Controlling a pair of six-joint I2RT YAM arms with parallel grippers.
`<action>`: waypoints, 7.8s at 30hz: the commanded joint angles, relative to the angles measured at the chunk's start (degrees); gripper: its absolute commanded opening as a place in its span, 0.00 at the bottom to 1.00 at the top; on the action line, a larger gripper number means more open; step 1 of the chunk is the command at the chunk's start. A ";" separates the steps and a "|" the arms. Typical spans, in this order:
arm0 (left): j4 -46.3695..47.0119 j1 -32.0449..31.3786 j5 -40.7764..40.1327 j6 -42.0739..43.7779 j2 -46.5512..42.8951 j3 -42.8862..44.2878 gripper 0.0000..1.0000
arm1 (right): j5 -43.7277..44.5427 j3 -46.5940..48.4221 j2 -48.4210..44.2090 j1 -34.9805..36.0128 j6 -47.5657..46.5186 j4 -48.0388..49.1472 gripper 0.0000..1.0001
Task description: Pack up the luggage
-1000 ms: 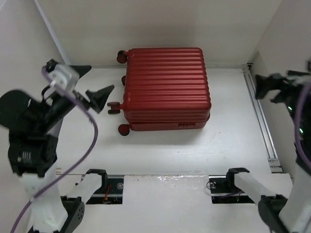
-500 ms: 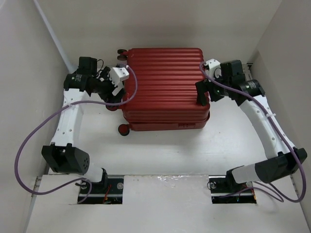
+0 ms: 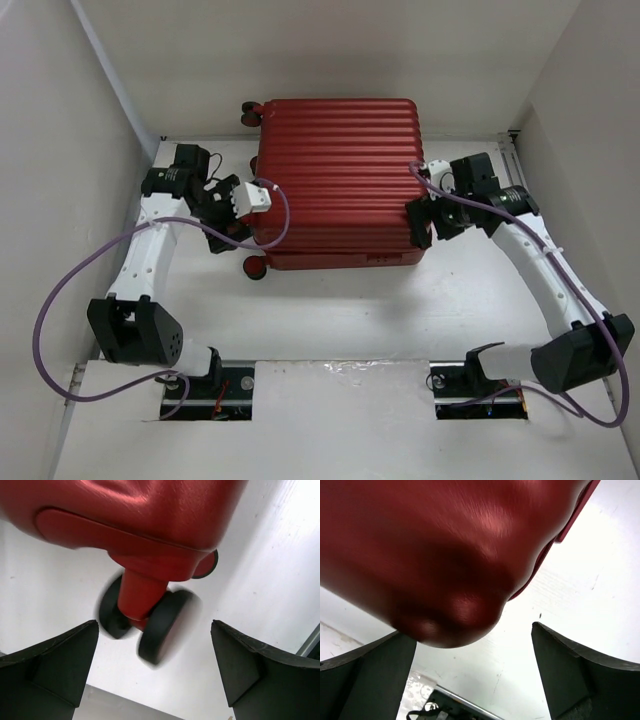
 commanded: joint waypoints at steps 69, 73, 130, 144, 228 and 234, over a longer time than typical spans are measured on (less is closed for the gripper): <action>21.88 -16.37 -12.52 -36.98 10.57 23.91 1.00 | 1.17 14.54 7.07 -13.11 -5.41 11.34 1.00; 23.47 -12.41 -13.76 -36.09 16.89 25.56 1.00 | 1.18 11.90 6.46 -11.09 -5.40 11.86 1.00; 13.98 -29.37 -2.52 -52.78 -18.69 -5.98 0.00 | 29.39 -1.55 -20.70 31.54 41.35 -14.33 1.00; 16.44 -29.90 -15.16 -53.75 -33.54 -6.07 1.00 | 26.69 -14.03 -25.10 34.79 45.22 -9.27 1.00; 42.46 9.74 26.83 -8.84 0.91 -29.27 0.64 | -5.23 -5.16 -2.69 3.51 12.87 14.94 0.00; 52.72 9.74 32.11 -13.23 2.49 -31.21 0.66 | -7.78 -8.15 -4.36 4.03 16.56 18.71 0.00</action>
